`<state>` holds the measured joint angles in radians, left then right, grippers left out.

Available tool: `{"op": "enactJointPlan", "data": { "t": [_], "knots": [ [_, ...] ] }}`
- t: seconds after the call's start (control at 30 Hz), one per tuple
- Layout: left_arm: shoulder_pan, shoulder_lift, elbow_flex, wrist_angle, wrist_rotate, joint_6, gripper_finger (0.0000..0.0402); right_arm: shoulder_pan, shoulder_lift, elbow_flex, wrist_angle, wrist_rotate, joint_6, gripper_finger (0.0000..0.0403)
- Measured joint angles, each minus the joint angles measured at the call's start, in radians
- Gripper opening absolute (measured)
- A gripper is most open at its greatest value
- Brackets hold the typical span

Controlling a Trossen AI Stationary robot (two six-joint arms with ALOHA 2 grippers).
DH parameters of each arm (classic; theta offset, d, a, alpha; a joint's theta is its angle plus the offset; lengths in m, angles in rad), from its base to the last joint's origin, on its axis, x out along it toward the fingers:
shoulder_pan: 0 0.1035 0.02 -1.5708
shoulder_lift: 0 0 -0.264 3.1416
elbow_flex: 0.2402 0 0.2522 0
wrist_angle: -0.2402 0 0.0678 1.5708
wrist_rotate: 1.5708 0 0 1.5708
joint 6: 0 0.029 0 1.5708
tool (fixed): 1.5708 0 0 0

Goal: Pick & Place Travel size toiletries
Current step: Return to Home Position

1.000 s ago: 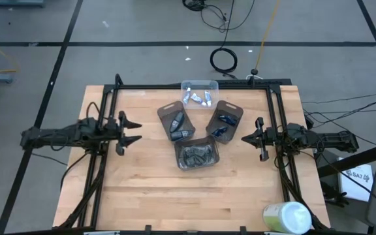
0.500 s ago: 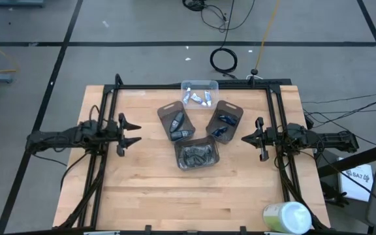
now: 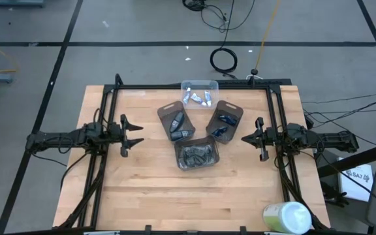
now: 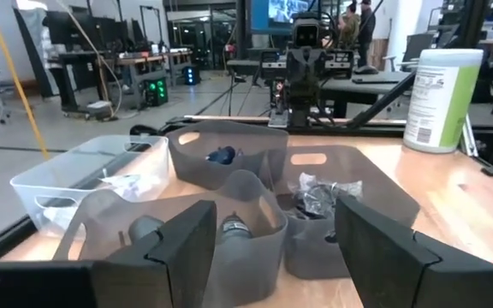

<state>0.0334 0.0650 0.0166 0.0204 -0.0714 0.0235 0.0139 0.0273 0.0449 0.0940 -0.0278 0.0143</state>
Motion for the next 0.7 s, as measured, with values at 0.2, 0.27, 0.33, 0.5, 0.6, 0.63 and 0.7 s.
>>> {"op": "enactJointPlan", "data": {
  "t": [0.2, 0.27, 0.33, 0.5, 0.6, 0.63, 0.7],
  "knots": [
    [0.000, 0.000, -0.002, 0.032, -0.011, 0.090, 0.0235, 0.000, 0.000, 0.000, 0.000, 0.000, 0.000, 0.0004],
    [0.000, 0.000, -0.002, 0.047, -0.011, 0.100, 0.0234, 0.000, 0.000, 0.000, 0.000, 0.000, 0.000, 0.0004],
    [0.000, 0.000, -0.002, 0.049, -0.011, 0.099, 0.0235, 0.000, 0.000, 0.000, 0.000, 0.000, 0.000, 0.0004],
    [0.000, 0.000, -0.002, 0.050, -0.011, 0.097, 0.0234, 0.000, 0.000, 0.000, 0.000, 0.000, 0.000, 0.0004],
    [0.000, 0.000, -0.002, 0.052, -0.011, 0.099, 0.0235, 0.000, 0.000, 0.000, 0.000, 0.000, 0.000, 0.0004],
    [0.000, 0.000, -0.002, 0.053, -0.011, 0.099, 0.0234, 0.000, 0.000, 0.000, 0.000, 0.000, 0.000, 0.0004],
    [0.000, 0.000, -0.002, 0.053, -0.011, 0.095, 0.0235, 0.000, 0.000, 0.000, 0.000, 0.000, 0.000, 0.0004]
  ]
}}
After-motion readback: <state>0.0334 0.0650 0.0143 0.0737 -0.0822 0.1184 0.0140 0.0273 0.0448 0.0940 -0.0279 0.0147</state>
